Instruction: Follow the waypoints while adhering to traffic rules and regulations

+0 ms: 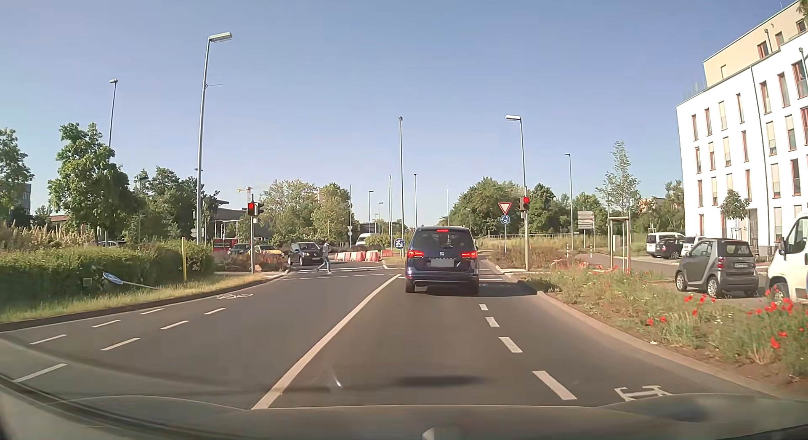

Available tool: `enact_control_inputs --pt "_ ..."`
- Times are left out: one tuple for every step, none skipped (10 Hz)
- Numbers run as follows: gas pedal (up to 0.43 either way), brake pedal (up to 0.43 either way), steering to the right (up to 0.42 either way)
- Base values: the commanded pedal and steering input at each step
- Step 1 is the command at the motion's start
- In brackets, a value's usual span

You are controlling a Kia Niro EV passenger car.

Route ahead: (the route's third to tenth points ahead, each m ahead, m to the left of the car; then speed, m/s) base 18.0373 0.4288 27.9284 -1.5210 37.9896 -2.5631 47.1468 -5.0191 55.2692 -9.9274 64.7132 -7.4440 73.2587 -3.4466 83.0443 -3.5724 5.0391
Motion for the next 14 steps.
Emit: enact_control_inputs --pt "0.000 0.244 0.002" --pt "0.000 0.244 0.002" --pt "0.000 0.244 0.002" --pt "0.000 0.244 0.002" --pt "0.000 0.244 0.001" --pt "0.000 0.244 0.002" --pt "0.000 0.244 0.003" --pt "0.000 0.244 0.004" --pt "0.000 0.238 0.004" --pt "0.000 0.226 0.004" --pt "0.000 0.213 0.004" --pt "0.000 0.207 0.008" --pt "0.000 0.213 0.021" --pt "0.000 0.220 0.043"
